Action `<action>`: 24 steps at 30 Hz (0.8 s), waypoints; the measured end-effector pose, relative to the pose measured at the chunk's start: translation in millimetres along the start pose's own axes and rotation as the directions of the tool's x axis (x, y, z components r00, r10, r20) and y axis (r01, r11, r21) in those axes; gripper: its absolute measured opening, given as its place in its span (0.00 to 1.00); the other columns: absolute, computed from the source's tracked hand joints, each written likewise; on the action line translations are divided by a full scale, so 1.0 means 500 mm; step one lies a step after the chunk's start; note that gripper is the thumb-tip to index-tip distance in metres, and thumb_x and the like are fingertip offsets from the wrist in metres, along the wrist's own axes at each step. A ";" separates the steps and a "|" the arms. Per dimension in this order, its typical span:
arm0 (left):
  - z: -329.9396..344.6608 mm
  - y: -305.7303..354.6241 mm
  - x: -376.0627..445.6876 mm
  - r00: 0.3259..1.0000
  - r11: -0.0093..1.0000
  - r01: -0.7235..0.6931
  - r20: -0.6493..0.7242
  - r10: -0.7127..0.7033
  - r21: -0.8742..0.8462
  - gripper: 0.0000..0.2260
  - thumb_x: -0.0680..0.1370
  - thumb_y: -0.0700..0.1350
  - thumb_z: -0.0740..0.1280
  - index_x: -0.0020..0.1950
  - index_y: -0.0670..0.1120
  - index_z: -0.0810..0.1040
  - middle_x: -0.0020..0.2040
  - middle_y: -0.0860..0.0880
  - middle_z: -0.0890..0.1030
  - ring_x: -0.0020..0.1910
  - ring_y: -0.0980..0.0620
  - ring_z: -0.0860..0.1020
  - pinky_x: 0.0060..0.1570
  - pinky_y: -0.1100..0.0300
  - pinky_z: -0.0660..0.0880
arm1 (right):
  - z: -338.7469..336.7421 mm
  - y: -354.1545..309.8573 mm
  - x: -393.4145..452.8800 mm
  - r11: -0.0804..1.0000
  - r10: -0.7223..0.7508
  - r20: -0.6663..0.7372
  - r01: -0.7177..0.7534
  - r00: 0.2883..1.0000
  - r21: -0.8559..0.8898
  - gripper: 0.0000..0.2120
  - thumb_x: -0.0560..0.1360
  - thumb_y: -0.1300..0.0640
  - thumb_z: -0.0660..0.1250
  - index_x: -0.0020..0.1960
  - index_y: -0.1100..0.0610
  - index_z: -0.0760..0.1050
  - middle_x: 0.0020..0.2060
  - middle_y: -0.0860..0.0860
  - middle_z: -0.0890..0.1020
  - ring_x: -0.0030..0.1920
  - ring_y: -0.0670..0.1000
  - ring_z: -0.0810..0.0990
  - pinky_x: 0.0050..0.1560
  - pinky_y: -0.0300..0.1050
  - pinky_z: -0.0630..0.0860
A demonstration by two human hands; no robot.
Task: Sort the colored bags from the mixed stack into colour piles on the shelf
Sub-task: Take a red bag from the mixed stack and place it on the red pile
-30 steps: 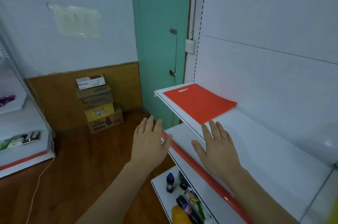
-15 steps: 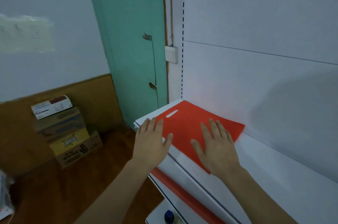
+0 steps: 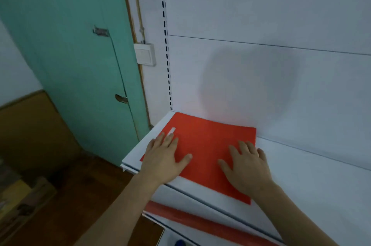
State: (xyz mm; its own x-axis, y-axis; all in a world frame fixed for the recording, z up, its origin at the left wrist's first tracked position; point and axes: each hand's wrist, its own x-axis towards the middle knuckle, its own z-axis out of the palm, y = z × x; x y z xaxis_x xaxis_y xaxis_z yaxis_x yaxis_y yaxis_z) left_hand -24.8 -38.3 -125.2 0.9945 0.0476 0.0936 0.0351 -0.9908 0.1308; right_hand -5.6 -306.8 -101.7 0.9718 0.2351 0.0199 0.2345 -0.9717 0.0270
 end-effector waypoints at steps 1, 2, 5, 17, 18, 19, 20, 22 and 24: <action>0.008 -0.005 0.004 0.999 0.999 -0.043 0.026 0.042 0.014 0.44 0.76 0.78 0.45 0.84 0.52 0.61 0.85 0.52 0.58 0.84 0.47 0.52 0.82 0.43 0.49 | 0.000 -0.005 -0.011 0.998 0.063 0.018 -0.062 0.998 -0.012 0.35 0.80 0.28 0.48 0.80 0.47 0.64 0.80 0.54 0.64 0.81 0.59 0.59 0.78 0.63 0.59; 0.015 -0.007 0.006 0.997 0.997 -0.076 0.034 0.076 0.022 0.44 0.77 0.77 0.44 0.84 0.51 0.62 0.85 0.52 0.59 0.84 0.47 0.52 0.82 0.44 0.49 | -0.001 -0.012 -0.021 0.992 0.125 0.033 -0.125 0.992 -0.023 0.35 0.80 0.28 0.49 0.79 0.47 0.65 0.79 0.54 0.65 0.80 0.59 0.60 0.78 0.62 0.60; 0.029 -0.002 0.007 0.992 0.992 -0.127 0.003 0.127 0.001 0.39 0.80 0.72 0.44 0.83 0.50 0.64 0.83 0.50 0.64 0.83 0.46 0.57 0.82 0.44 0.51 | 0.001 -0.039 -0.049 0.948 0.317 0.040 -0.315 0.948 -0.045 0.34 0.79 0.27 0.49 0.73 0.48 0.70 0.72 0.54 0.72 0.73 0.58 0.68 0.71 0.59 0.69; -0.010 -0.024 0.027 0.985 0.997 -0.038 -0.172 0.027 -0.061 0.26 0.82 0.64 0.59 0.72 0.48 0.76 0.71 0.46 0.74 0.70 0.42 0.70 0.65 0.46 0.72 | -0.012 -0.013 -0.027 0.721 0.602 0.174 -0.624 0.779 0.302 0.39 0.69 0.30 0.75 0.65 0.57 0.70 0.60 0.59 0.78 0.62 0.63 0.78 0.61 0.57 0.78; -0.015 -0.028 0.025 0.991 0.998 0.058 -0.121 -0.059 -0.009 0.32 0.81 0.68 0.59 0.76 0.46 0.70 0.70 0.44 0.74 0.69 0.41 0.70 0.64 0.45 0.73 | -0.015 -0.011 -0.018 0.710 0.600 0.200 -0.631 0.774 0.313 0.38 0.68 0.32 0.77 0.63 0.58 0.71 0.57 0.58 0.80 0.60 0.62 0.79 0.59 0.56 0.79; -0.020 -0.031 0.024 0.990 0.992 0.122 -0.073 -0.121 0.018 0.38 0.79 0.71 0.59 0.78 0.43 0.66 0.70 0.42 0.74 0.68 0.40 0.71 0.64 0.45 0.73 | -0.019 -0.009 -0.008 0.709 0.593 0.222 -0.632 0.774 0.313 0.36 0.67 0.34 0.79 0.61 0.58 0.73 0.54 0.57 0.81 0.56 0.61 0.81 0.56 0.54 0.80; -0.022 -0.031 0.025 0.987 0.987 0.157 -0.050 -0.155 0.030 0.43 0.78 0.73 0.59 0.79 0.40 0.64 0.69 0.40 0.74 0.68 0.40 0.72 0.64 0.46 0.74 | -0.025 -0.008 0.000 0.714 0.580 0.245 -0.630 0.777 0.305 0.34 0.67 0.36 0.80 0.60 0.59 0.74 0.50 0.55 0.82 0.53 0.59 0.81 0.54 0.53 0.81; -0.026 -0.030 0.035 0.983 0.982 0.186 -0.022 -0.185 0.040 0.45 0.76 0.74 0.62 0.77 0.38 0.65 0.68 0.39 0.75 0.66 0.39 0.74 0.64 0.47 0.75 | -0.035 -0.006 0.014 0.724 0.555 0.301 -0.628 0.776 0.286 0.31 0.67 0.37 0.80 0.56 0.58 0.77 0.46 0.53 0.81 0.50 0.58 0.82 0.52 0.52 0.81; -0.034 -0.032 0.050 0.977 0.976 0.212 0.035 -0.211 -0.053 0.40 0.74 0.74 0.66 0.68 0.40 0.72 0.63 0.41 0.78 0.62 0.41 0.76 0.61 0.47 0.77 | -0.039 -0.001 0.022 0.710 0.546 0.341 -0.638 0.766 0.298 0.28 0.66 0.39 0.82 0.53 0.57 0.75 0.49 0.54 0.82 0.52 0.58 0.82 0.54 0.52 0.81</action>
State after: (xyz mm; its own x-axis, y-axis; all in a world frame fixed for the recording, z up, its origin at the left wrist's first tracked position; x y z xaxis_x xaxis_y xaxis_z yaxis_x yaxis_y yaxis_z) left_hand -2.1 -18.8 -108.0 0.9676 0.2508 0.0294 0.2402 -0.9500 0.1994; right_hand 4.6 -303.1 -82.0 0.8807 -0.3575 -0.3108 -0.4463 -0.8461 -0.2913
